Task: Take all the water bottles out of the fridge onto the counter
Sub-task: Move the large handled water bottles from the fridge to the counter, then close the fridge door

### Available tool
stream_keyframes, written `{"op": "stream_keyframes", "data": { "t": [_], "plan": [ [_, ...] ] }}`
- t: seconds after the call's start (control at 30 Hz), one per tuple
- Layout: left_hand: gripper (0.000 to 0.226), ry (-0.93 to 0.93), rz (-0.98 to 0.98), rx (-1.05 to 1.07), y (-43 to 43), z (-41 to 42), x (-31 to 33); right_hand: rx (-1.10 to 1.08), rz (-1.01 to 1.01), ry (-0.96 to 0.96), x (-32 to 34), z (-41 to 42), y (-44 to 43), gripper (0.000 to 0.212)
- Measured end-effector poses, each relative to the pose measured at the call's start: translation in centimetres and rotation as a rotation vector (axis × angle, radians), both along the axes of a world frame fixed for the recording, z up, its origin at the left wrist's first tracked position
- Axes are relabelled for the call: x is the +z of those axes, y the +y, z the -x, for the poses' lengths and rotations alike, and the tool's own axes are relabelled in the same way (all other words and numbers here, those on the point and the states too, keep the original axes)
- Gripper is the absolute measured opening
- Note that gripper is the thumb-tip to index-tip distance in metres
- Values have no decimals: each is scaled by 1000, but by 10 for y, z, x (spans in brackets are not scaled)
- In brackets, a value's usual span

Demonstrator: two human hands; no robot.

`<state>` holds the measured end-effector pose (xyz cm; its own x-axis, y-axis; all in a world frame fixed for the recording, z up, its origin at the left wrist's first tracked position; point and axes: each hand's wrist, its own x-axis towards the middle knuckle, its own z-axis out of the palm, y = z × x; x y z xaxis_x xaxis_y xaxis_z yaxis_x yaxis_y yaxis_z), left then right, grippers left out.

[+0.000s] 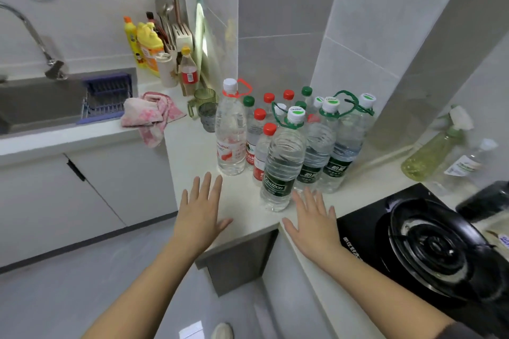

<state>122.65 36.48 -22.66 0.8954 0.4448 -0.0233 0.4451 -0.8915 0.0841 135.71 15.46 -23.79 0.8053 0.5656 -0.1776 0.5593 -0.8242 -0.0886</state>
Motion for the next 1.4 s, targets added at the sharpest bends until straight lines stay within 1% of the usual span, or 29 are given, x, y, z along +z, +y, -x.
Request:
{"op": "stream_keyframes", "data": {
  "t": [0.17, 0.3, 0.43, 0.67, 0.9, 1.13, 1.23, 1.33, 1.4],
  "plan": [
    [90, -77, -94, 122, -8, 55, 26, 251, 2, -137, 23, 27, 18, 71],
    [91, -150, -263, 210, 4, 119, 44, 441, -26, -148, 41, 57, 57, 72],
    [90, -130, -365, 389, 18, 195, 61, 633, -99, -131, 58, 98, 108, 71],
    [89, -105, -479, 668, 20, 337, 92, 938, -237, -89, 85, 214, 202, 71],
    [85, -55, -553, 784, -1, 457, 115, 1217, -340, -38, 100, 347, 252, 71],
    [78, -10, -658, 956, -33, 525, 134, 1528, -359, 24, 111, 445, 289, 71],
    [74, 6, -703, 1041, -46, 543, 140, 1669, -372, 13, 120, 473, 306, 70],
    [73, 34, -751, 1175, -53, 556, 147, 1813, -336, 55, 128, 502, 320, 70],
    [75, 49, -785, 1264, -55, 565, 157, 1923, -274, 98, 134, 524, 331, 74]
  ]
}}
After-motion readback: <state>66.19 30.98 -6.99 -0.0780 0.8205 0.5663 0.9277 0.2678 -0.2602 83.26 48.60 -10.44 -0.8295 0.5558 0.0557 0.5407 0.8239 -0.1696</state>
